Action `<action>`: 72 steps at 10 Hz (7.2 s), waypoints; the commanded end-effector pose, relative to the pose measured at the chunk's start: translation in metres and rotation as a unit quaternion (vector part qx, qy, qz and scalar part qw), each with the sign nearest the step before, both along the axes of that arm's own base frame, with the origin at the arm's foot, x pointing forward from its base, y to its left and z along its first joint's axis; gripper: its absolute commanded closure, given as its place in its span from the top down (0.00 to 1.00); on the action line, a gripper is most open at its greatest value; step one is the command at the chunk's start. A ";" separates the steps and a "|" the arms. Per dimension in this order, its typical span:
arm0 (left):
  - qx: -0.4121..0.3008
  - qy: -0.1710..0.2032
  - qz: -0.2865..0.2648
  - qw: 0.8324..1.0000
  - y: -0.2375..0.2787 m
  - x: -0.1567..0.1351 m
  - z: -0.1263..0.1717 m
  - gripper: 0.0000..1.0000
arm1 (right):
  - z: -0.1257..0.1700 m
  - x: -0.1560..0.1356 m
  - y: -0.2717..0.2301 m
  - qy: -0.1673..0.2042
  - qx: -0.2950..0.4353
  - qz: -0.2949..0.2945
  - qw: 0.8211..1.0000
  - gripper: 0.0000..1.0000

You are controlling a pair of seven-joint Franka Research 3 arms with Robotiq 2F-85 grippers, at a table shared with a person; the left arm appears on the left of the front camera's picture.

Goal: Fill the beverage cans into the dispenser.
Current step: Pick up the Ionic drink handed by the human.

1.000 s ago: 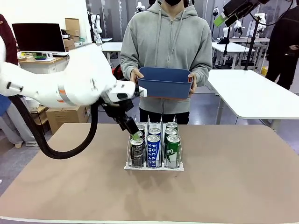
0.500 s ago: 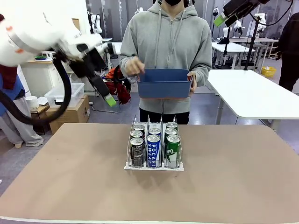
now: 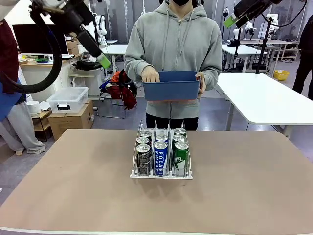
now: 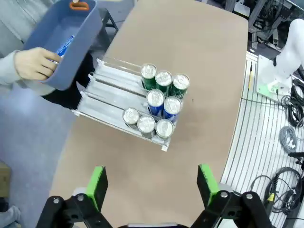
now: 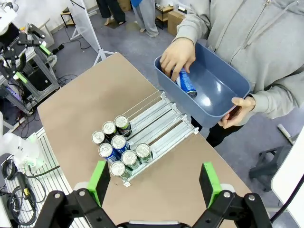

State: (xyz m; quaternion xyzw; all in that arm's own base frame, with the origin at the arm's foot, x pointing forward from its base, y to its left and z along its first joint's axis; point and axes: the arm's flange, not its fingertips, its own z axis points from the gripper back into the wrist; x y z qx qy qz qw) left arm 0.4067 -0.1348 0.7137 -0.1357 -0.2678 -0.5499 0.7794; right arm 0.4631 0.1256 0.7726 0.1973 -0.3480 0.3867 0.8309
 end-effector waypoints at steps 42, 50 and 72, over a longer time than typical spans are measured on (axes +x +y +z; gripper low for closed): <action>-0.041 -0.100 0.064 0.992 0.060 -0.027 0.040 1.00 | -0.002 -0.002 0.000 0.001 0.004 0.002 1.000 1.00; -0.015 -0.131 0.073 0.989 0.043 0.007 0.034 1.00 | -0.002 -0.002 0.000 0.001 0.004 0.002 1.000 1.00; -0.077 -0.091 0.123 0.985 0.036 0.058 -0.023 1.00 | -0.002 -0.002 0.000 0.001 0.004 0.002 1.000 1.00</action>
